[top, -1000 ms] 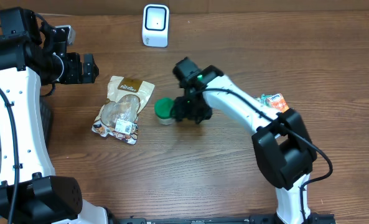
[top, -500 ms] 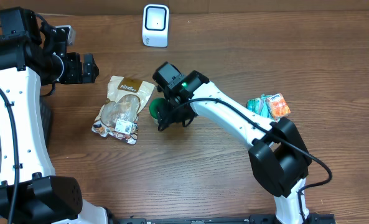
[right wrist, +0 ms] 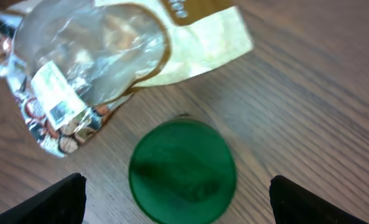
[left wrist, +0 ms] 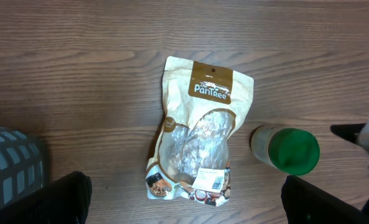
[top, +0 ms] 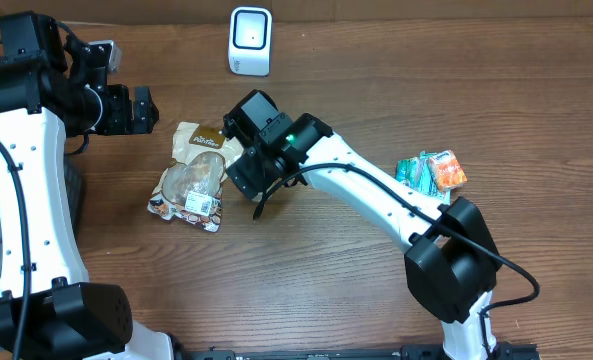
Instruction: Scan the item barcode
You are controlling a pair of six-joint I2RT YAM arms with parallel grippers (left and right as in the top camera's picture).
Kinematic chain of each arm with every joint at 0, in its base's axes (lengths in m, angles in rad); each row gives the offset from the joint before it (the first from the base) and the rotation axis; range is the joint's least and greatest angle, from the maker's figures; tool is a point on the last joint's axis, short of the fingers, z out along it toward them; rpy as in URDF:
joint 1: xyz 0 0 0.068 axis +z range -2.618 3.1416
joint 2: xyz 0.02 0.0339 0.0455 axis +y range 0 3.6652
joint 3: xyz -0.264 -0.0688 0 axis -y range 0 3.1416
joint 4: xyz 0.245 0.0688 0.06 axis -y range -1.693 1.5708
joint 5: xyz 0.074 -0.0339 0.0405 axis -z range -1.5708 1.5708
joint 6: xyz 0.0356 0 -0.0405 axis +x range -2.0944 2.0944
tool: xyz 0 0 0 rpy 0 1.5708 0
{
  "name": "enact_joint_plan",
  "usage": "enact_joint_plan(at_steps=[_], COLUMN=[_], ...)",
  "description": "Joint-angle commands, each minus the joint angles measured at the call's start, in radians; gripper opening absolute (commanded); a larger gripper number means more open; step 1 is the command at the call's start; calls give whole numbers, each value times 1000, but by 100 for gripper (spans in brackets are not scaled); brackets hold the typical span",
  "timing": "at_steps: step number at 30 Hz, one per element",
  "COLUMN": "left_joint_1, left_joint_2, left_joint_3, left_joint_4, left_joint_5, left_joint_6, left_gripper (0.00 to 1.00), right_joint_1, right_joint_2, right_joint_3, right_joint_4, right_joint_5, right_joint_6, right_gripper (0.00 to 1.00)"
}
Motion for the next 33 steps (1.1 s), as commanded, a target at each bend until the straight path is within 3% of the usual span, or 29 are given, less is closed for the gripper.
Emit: enact_joint_plan(at_steps=[1,9,18,23,28,33], left_joint_1=[-6,-6,-6,-6,-6,-6], left_joint_2=[-11,-11,-11,-11,-11,-11], left_joint_3=[16,16,16,16,16,16], left_joint_4=[1,1,2,2,2,1], left_joint_5=[8,8,8,8,8,8], left_joint_6=[22,22,22,22,22,22], left_gripper=[100,100,100,100,100,100], right_joint_1=[-1,-7,-14,-16,-16,-16], right_joint_2=[41,107,112,112,104,98], right_joint_3=[14,10,10,10,32,122], right_joint_4=[5,32,46,42,-12,-179], right_joint_5=[-66,-23,0,107,200,367], right_joint_6=[-63,-63,-30,72,217,541], right_gripper=[90,89,64,55,53,52])
